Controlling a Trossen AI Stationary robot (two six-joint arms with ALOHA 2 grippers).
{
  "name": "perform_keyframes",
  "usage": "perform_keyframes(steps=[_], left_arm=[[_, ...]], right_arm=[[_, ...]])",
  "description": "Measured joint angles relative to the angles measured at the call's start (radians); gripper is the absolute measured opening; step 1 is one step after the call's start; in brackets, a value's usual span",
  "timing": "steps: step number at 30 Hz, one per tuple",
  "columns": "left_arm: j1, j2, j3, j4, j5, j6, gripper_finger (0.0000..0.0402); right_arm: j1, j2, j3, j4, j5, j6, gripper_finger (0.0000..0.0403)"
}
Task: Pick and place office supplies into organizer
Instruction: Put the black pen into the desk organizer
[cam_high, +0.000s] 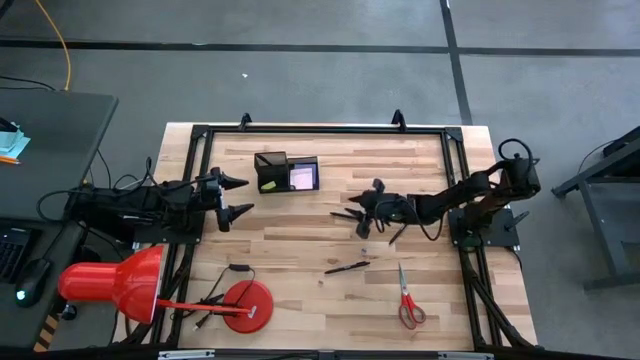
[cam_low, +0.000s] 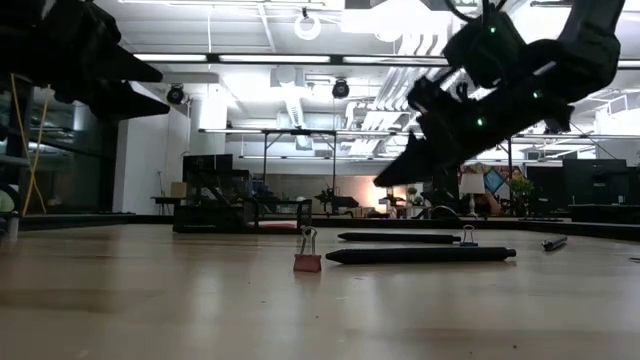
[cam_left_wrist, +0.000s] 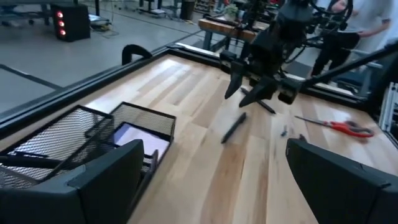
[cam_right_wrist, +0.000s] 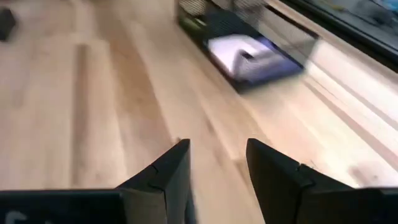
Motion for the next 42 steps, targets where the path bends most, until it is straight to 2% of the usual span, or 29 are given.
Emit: perform_keyframes(steps=[5, 9, 13, 16, 21, 28, 31, 37, 42], left_arm=[[0.000, 0.000, 0.000, -0.003, 0.031, -0.004, 0.0381], [0.000, 0.000, 0.000, -0.001, 0.035, 0.015, 0.0382], [0.000, 0.000, 0.000, 0.072, -0.004, 0.049, 0.0382], [0.000, 0.000, 0.000, 0.145, -0.028, -0.001, 0.0381], [0.000, 0.003, 0.000, 0.095, 0.017, -0.033, 0.0383], [0.000, 0.005, 0.000, 0.131, 0.018, -0.029, 0.0383], [0.000, 0.005, 0.000, 0.132, 0.018, 0.004, 0.0382], [0.000, 0.011, 0.000, 0.121, 0.017, 0.026, 0.0383], [0.000, 0.011, 0.000, 0.120, 0.011, 0.013, 0.0381]], right_arm=[[-0.008, 0.001, -0.016, -0.077, -0.025, 0.103, 0.0152], [-0.008, 0.001, -0.015, -0.076, -0.116, 0.145, 0.0151], [-0.008, 0.001, -0.015, -0.075, -0.153, 0.161, 0.0152], [-0.009, 0.001, -0.015, -0.076, -0.171, 0.224, 0.0151], [-0.002, 0.006, -0.015, -0.109, -0.230, 0.304, 0.0154], [-0.002, 0.006, -0.015, -0.041, -0.243, 0.232, 0.0145], [0.006, 0.006, -0.014, -0.009, -0.243, 0.152, 0.0145], [0.065, 0.006, -0.014, -0.015, -0.136, -0.046, 0.0146], [0.078, 0.006, -0.014, -0.098, -0.067, -0.020, 0.0146]])
